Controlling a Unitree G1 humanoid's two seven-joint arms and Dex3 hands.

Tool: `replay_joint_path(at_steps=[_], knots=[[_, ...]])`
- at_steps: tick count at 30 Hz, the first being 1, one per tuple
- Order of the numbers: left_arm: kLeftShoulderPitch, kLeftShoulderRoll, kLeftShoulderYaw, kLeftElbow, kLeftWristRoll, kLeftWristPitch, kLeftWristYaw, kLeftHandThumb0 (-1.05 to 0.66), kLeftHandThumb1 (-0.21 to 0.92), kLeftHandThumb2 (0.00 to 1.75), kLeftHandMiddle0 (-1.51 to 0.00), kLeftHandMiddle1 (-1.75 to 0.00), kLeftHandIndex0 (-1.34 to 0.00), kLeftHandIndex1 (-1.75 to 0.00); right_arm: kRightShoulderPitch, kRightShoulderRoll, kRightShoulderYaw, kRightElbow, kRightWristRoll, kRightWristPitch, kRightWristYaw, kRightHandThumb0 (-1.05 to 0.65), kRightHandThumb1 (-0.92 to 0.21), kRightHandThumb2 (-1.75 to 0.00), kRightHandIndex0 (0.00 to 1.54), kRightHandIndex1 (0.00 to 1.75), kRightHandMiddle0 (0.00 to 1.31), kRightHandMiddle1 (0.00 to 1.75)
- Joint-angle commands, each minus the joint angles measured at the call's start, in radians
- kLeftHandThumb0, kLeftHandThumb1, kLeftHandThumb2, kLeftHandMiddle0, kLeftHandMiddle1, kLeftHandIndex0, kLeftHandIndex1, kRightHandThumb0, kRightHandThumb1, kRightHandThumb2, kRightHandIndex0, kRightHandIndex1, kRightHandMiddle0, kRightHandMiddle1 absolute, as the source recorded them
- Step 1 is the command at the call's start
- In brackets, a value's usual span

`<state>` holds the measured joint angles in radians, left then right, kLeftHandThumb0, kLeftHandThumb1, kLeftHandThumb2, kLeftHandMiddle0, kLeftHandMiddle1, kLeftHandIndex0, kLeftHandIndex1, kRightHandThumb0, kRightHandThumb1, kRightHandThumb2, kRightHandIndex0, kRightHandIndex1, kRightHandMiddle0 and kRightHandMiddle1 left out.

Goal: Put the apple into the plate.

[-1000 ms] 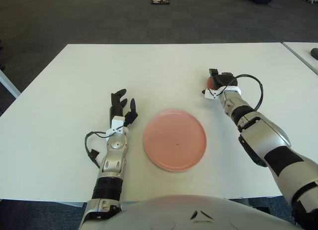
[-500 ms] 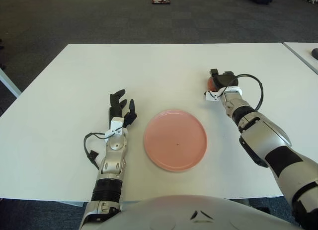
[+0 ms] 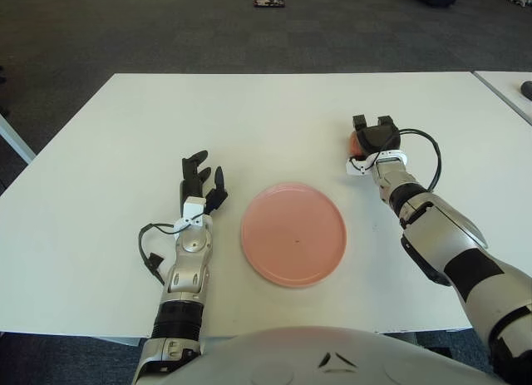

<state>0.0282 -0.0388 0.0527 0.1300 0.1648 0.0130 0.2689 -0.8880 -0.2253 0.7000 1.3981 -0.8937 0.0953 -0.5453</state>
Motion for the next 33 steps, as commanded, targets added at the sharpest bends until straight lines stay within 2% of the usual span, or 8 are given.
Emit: replay_joint_path(at_steps=[1,5,10,14,18,20,22,33], knots=[[0.015,0.007,0.017,0.008,-0.005,0.017,0.008,-0.80,0.92,0.70,-0.27,-0.64,0.00,-0.95,0.031,-0.011,0.005,0.016,-0.012,0.006,0.017,-0.01,-0.22,-1.41,0.70,1.67,0.46,1.74],[0.016,0.007,0.018,0.007,-0.005,0.014,0.009,-0.80,0.92,0.70,-0.28,-0.64,0.00,-0.95,0.031,-0.010,0.002,0.016,-0.008,0.006,0.028,-0.01,-0.14,-1.50,0.76,1.67,0.53,1.75],[0.016,0.006,0.020,0.006,-0.003,0.016,0.011,-0.79,0.92,0.70,-0.28,-0.64,0.00,-0.96,0.033,-0.012,-0.006,0.016,-0.001,0.002,0.033,0.00,-0.10,-1.54,0.80,1.64,0.56,1.75],[0.016,0.006,0.021,0.005,-0.003,0.016,0.011,-0.79,0.92,0.70,-0.28,-0.64,0.00,-0.96,0.033,-0.014,-0.013,0.015,0.004,-0.001,0.039,0.00,-0.09,-1.50,0.84,1.53,0.58,1.75],[0.014,0.006,0.020,0.003,-0.003,0.016,0.010,-0.80,0.92,0.70,-0.28,-0.64,0.00,-0.96,0.031,-0.017,-0.017,0.015,0.005,-0.005,0.045,0.00,-0.10,-1.43,0.90,1.32,0.62,1.75],[0.014,0.007,0.020,0.003,-0.002,0.015,0.010,-0.80,0.92,0.70,-0.28,-0.64,0.00,-0.96,0.031,-0.019,-0.018,0.015,0.004,-0.009,0.045,0.00,-0.14,-1.45,0.75,1.52,0.61,1.75],[0.015,0.007,0.020,0.003,-0.002,0.012,0.009,-0.79,0.92,0.70,-0.28,-0.64,0.00,-0.96,0.032,-0.020,-0.021,0.015,0.005,-0.014,0.042,0.00,-0.22,-1.40,0.62,1.64,0.56,1.75],[0.010,0.005,0.020,0.009,-0.004,0.015,0.007,-0.79,0.92,0.69,-0.27,-0.64,0.00,-0.95,0.042,-0.015,-0.054,0.009,0.025,-0.072,-0.035,0.00,-0.28,-1.36,0.52,1.72,0.52,1.75]])
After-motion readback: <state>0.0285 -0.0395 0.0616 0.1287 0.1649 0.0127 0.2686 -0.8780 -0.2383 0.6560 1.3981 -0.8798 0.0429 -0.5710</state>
